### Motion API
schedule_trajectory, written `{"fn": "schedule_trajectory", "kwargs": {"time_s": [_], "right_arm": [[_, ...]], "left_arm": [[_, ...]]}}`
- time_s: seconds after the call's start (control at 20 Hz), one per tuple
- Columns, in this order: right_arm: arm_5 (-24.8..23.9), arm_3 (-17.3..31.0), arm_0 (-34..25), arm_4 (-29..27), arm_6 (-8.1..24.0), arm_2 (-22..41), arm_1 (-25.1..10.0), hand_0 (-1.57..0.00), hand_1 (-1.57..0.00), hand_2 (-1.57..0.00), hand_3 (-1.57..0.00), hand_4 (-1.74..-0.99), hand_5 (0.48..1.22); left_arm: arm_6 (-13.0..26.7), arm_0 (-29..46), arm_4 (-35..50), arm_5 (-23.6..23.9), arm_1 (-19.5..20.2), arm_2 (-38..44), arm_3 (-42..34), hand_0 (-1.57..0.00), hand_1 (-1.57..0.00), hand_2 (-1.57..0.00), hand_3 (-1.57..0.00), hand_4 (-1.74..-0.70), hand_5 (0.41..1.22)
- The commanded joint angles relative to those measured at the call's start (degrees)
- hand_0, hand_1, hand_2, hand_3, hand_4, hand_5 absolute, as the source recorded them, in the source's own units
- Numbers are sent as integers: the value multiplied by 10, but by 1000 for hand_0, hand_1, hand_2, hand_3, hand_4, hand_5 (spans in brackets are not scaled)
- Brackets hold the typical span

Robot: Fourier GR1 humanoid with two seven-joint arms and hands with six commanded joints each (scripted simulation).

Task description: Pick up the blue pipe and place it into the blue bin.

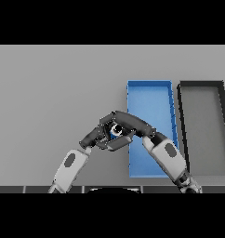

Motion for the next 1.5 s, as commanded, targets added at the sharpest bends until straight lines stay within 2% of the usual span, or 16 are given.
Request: {"fn": "schedule_trajectory", "kwargs": {"time_s": [0.0, 0.1, 0.25, 0.35, 0.5, 0.55, 0.65, 0.7, 0.75, 0.8, 0.9, 1.0, 1.05, 1.2, 1.3, 1.45], "right_arm": [[-1, -1, 6, -5, -1, 3, 2, -1215, -1215, -1233, -1021, -1581, 650], [-16, 4, 5, -5, -8, 13, 12, -1343, -1343, -1354, -1186, -1628, 856], [-21, 5, 6, 12, -27, 25, 6, -1454, -1454, -1460, -1357, -1680, 1034], [-25, 3, 10, 16, -64, 31, 1, -1496, -1496, -1500, -1434, -1702, 1101], [-39, 8, 11, 17, -70, 37, 5, -1533, -1533, -1535, -1501, -1721, 1160], [-45, 0, 11, 14, -58, 34, 5, -1540, -1540, -1542, -1515, -1725, 1172], [-54, -7, 21, 26, -71, 37, 4, -1551, -1551, -1552, -1535, -1731, 1190], [-63, -1, 16, 36, -74, 40, 10, -1555, -1555, -1556, -1542, -1733, 1196], [-67, 0, 12, 36, -70, 42, 12, -1558, -1558, -1559, -1548, -1734, 1201], [-69, -9, 15, 35, -68, 43, 9, -1561, -1561, -1561, -1553, -1736, 1205], [-72, -10, 17, 32, -58, 42, 9, -1565, -1565, -1565, -1559, -1738, 1211], [-75, -8, 13, 36, -44, 40, 13, -1567, -1567, -1567, -1563, -1739, 1214], [-74, -9, 20, 45, -52, 45, 12, -1568, -1568, -1568, -1565, -1739, 1216], [-77, -6, 13, 55, -57, 42, 11, -1569, -1569, -1569, -1568, -1740, 1218], [-76, -10, 14, 44, -53, 41, 13, -1570, -1570, -1570, -1569, -1740, 1219], [-77, -11, 18, 34, -57, 33, 22, -1570, -1570, -1570, -1570, -1741, 1220]], "left_arm": [[-8, -1, 6, -3, -10, 4, 11, -1571, -1571, -1571, -1523, -1677, 1221], [-20, 10, 20, -13, -17, 6, 4, -1571, -1571, -1571, -1502, -1699, 1221], [-26, 11, 15, -16, -19, 12, 9, -1571, -1571, -1571, -1441, -1718, 1221], [-13, 8, 11, -17, -22, 15, 3, -1571, -1571, -1571, -1437, -1725, 1221], [-14, 11, 0, -15, -23, 16, 4, -1571, -1571, -1571, -1426, -1731, 1221], [-24, 15, -2, -13, -22, 14, 1, -1571, -1571, -1571, -1422, -1731, 1221], [-42, 12, -26, -1, -16, 16, -1, -1571, -1571, -1571, -1454, -1724, 1221], [-38, 11, -38, 2, -11, 21, -4, -1462, -1342, -1293, -1166, -1599, 1221], [-32, 10, -35, -14, -7, 22, -8, -1169, -1073, -1034, -933, -1475, 1221], [-37, 9, -34, -36, -2, 20, -9, -935, -858, -827, -746, -1372, 1221], [-37, 8, -51, -61, 1, 22, -7, -598, -549, -529, -477, -1206, 1221], [-21, 8, -65, -63, -7, 27, -4, -383, -351, -338, -305, -1085, 1029], [-9, 10, -66, -65, -9, 28, -1, -306, -281, -270, -244, -1047, 938], [9, 17, -60, -62, -11, 33, -3, -156, -143, -138, -124, -980, 704], [32, 22, -47, -60, -20, 37, -8, -100, -91, -88, -79, -969, 603], [24, 24, -58, -54, -11, 38, -12, -50, -46, -45, -40, -947, 513]]}}
